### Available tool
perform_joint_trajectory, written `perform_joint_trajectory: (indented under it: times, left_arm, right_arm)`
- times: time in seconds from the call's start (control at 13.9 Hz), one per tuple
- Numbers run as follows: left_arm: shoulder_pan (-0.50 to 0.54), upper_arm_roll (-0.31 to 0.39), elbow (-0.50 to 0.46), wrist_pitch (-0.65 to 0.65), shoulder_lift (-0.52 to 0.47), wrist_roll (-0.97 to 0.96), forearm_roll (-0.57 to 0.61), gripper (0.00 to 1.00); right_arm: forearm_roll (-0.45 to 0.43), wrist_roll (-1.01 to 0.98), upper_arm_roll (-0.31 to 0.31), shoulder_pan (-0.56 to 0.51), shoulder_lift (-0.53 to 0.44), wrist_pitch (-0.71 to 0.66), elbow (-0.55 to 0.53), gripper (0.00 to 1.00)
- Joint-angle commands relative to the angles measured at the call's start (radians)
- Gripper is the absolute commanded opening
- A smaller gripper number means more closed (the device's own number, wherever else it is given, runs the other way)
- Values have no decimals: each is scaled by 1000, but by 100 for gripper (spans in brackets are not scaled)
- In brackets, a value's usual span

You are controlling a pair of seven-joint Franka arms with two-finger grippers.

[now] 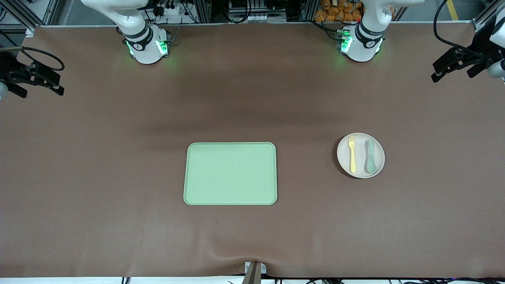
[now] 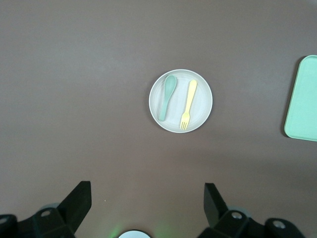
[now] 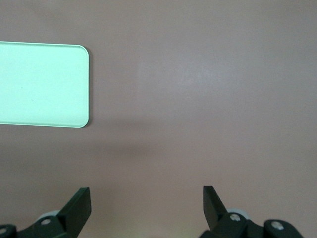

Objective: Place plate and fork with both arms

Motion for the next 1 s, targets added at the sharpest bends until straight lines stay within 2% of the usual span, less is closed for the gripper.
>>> perform_joint_trajectory:
  times: [0.0,0.29,0.57,0.93]
  left_arm:
    - [-3,1,25,-30,5,13,25,100]
    - [9,1,19,-32,16,19,19,100]
    - [16,0,-13,-7,103,12,14,100]
    - [30,0,-311,327,100,-2,14,100]
  right_arm:
    - [10,1,7,-11,0,-4,6,100]
    - [10,1,7,-14,0,-7,6,100]
    - [10,1,7,-14,0,-9,6,100]
    - [10,1,7,-14,0,-10,6,100]
